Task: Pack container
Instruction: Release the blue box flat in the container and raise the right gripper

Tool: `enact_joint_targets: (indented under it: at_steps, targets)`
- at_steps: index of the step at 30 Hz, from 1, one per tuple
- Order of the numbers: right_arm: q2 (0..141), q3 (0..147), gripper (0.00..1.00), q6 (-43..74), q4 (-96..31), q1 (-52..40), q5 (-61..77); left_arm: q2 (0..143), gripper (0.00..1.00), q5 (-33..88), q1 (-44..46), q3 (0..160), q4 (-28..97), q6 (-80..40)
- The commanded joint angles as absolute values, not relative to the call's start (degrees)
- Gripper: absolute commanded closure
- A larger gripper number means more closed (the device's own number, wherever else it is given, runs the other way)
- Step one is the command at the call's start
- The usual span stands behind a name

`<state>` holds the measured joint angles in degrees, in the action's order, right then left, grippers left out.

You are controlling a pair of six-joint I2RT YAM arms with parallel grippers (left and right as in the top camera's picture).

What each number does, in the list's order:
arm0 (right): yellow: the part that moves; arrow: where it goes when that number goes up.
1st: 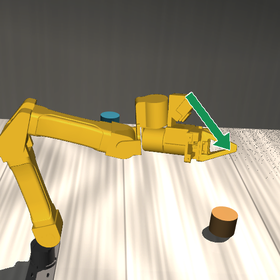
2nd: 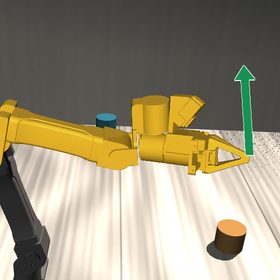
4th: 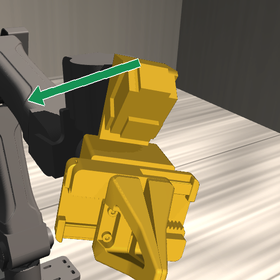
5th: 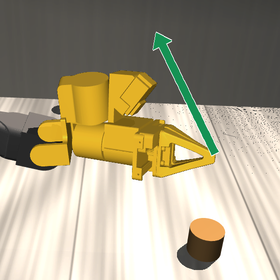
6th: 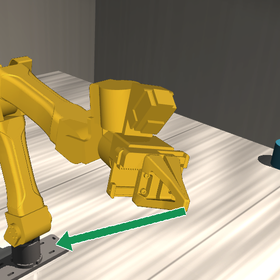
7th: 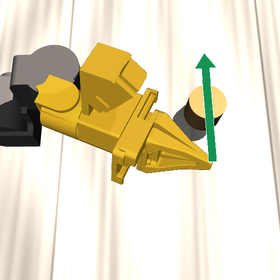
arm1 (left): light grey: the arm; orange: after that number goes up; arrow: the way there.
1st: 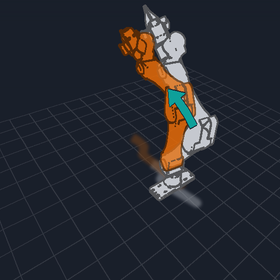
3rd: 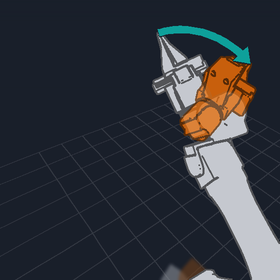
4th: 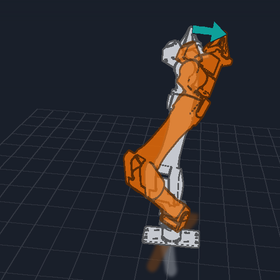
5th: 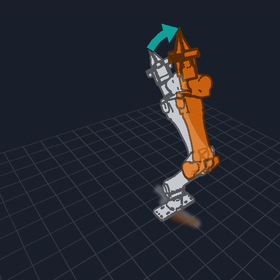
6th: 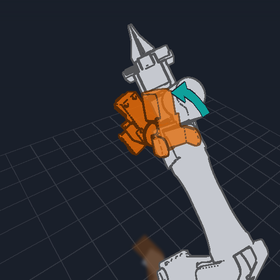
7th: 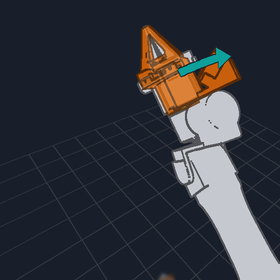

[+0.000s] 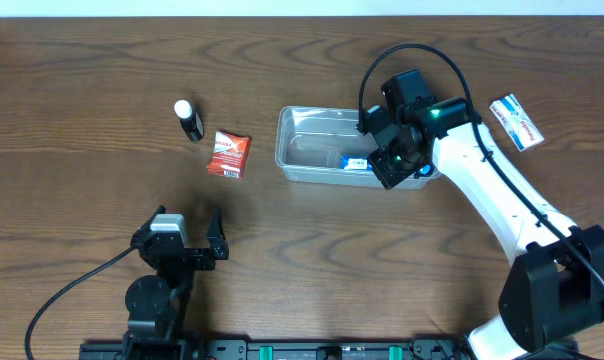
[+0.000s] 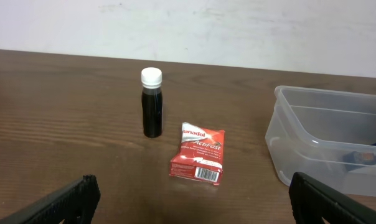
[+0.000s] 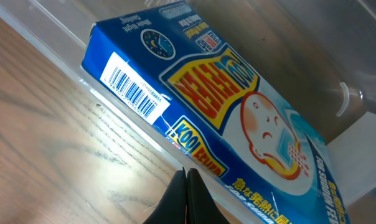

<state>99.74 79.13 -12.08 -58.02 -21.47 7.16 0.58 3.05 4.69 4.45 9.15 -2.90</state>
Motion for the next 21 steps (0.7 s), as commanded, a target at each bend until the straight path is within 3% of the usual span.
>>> enact_joint_targets:
  at_steps: [1, 11, 21]
  targets:
    - [99.96, 80.14, 0.99, -11.4, -56.25, -21.54, 7.81, 0.23, 0.02, 3.46, 4.8, 2.9, 9.74, -2.15]
    - [99.96, 80.14, 0.99, -9.34, -48.84, -20.25, 6.59, 0.23, 0.02, 3.46, 4.8, 2.9, 9.74, -2.15]
    - [100.12, 80.14, 0.99, -5.13, -57.21, -18.87, 5.02, 0.23, 0.02, 3.46, 4.8, 2.9, 9.74, -2.15]
